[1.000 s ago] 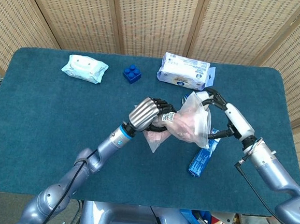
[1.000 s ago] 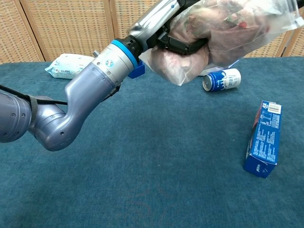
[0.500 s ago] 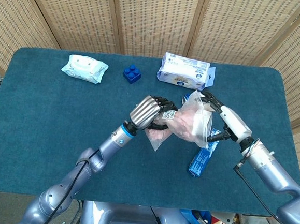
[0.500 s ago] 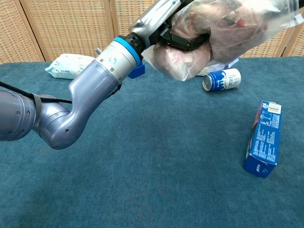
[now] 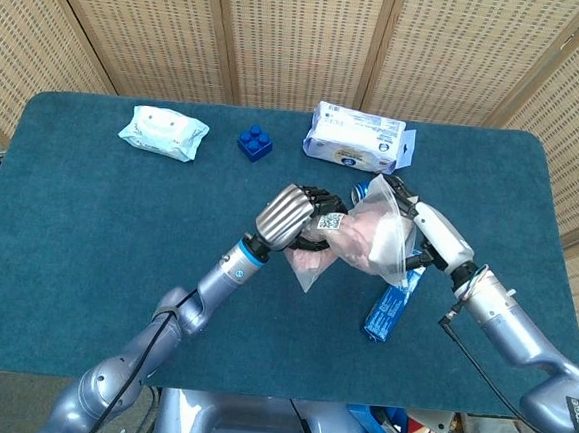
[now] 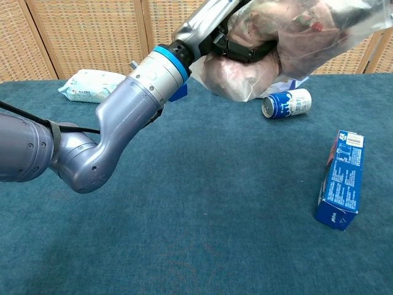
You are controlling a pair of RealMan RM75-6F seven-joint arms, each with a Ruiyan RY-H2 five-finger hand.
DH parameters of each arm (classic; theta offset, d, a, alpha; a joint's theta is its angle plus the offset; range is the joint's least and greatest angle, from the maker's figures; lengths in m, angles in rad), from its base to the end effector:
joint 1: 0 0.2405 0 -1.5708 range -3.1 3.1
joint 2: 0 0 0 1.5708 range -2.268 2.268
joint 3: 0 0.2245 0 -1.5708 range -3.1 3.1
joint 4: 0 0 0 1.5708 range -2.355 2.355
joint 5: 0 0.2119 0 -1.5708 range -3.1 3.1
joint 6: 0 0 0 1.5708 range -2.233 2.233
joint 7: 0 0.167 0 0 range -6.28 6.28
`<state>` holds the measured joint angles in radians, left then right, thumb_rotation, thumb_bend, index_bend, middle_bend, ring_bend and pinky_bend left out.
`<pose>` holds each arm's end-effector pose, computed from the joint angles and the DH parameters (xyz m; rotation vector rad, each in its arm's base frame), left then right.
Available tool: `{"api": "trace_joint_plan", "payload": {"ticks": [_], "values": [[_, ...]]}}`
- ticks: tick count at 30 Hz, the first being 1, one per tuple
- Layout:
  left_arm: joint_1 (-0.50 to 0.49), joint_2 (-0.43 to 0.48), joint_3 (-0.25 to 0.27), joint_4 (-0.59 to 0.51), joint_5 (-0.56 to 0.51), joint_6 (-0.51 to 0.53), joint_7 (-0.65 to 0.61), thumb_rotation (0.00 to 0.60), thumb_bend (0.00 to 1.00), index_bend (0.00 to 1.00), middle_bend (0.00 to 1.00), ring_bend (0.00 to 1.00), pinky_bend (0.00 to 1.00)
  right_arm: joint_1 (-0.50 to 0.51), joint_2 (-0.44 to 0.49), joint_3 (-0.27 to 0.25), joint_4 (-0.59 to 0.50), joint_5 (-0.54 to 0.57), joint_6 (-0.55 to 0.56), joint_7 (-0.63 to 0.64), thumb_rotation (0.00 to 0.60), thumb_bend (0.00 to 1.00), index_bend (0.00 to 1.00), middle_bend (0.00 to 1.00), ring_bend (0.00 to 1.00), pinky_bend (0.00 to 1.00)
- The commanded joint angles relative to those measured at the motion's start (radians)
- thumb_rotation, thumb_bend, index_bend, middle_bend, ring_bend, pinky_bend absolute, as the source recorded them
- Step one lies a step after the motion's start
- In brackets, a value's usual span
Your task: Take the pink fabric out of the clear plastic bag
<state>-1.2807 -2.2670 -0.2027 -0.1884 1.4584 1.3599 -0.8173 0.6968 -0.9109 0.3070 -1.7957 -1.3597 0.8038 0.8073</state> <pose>0.0536 0.3960 -0.0573 -1.7943 -0.7758 -2.0134 -0.1006 -0.3585 0.1316 1.6209 -1.6292 1.4386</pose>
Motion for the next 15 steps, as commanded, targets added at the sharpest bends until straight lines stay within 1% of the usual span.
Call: {"api": "trace_joint_plan", "payload": {"ticks": [1, 3, 5, 10, 11, 13, 15], "values": [[-0.003, -0.002, -0.005, -0.002, -0.005, -0.004, 0.0, 0.6, 0.59, 0.62, 0.57, 0.57, 0.64, -0.002, -0.009, 0.002, -0.002, 0.007, 0.011, -0.005, 0.6, 0.0, 0.5, 0.0, 0.0, 0.0], [-0.005, -0.002, -0.005, -0.003, -0.006, -0.005, 0.002, 0.6, 0.59, 0.62, 0.57, 0.57, 0.64, -0.003, -0.012, 0.003, -0.004, 0.01, 0.015, -0.005, 0.6, 0.02, 0.56, 0.0, 0.0, 0.0], [-0.006, -0.002, -0.005, -0.003, -0.007, -0.006, 0.003, 0.6, 0.59, 0.62, 0.57, 0.56, 0.64, -0.004, -0.015, 0.003, -0.005, 0.01, 0.019, -0.009, 0.6, 0.08, 0.6, 0.0, 0.0, 0.0], [-0.007, -0.002, -0.007, -0.007, -0.011, -0.013, 0.009, 0.6, 0.59, 0.62, 0.57, 0.57, 0.64, -0.005, -0.023, 0.003, -0.003, 0.015, 0.028, -0.018, 0.6, 0.34, 0.65, 0.0, 0.0, 0.0], [-0.007, -0.002, -0.007, -0.007, -0.011, -0.014, 0.009, 0.6, 0.59, 0.62, 0.57, 0.57, 0.64, -0.006, -0.024, 0.003, -0.003, 0.016, 0.031, -0.02, 0.6, 0.38, 0.66, 0.0, 0.0, 0.0], [-0.007, -0.002, -0.007, -0.008, -0.012, -0.014, 0.009, 0.6, 0.59, 0.62, 0.56, 0.57, 0.64, -0.01, -0.025, 0.002, -0.003, 0.015, 0.039, -0.029, 0.6, 0.48, 0.69, 0.0, 0.0, 0.0], [-0.007, -0.002, -0.007, -0.009, -0.012, -0.018, 0.01, 0.6, 0.59, 0.62, 0.55, 0.56, 0.64, -0.012, -0.026, 0.001, -0.005, 0.015, 0.045, -0.034, 0.6, 0.55, 0.71, 0.0, 0.0, 0.0]]}}
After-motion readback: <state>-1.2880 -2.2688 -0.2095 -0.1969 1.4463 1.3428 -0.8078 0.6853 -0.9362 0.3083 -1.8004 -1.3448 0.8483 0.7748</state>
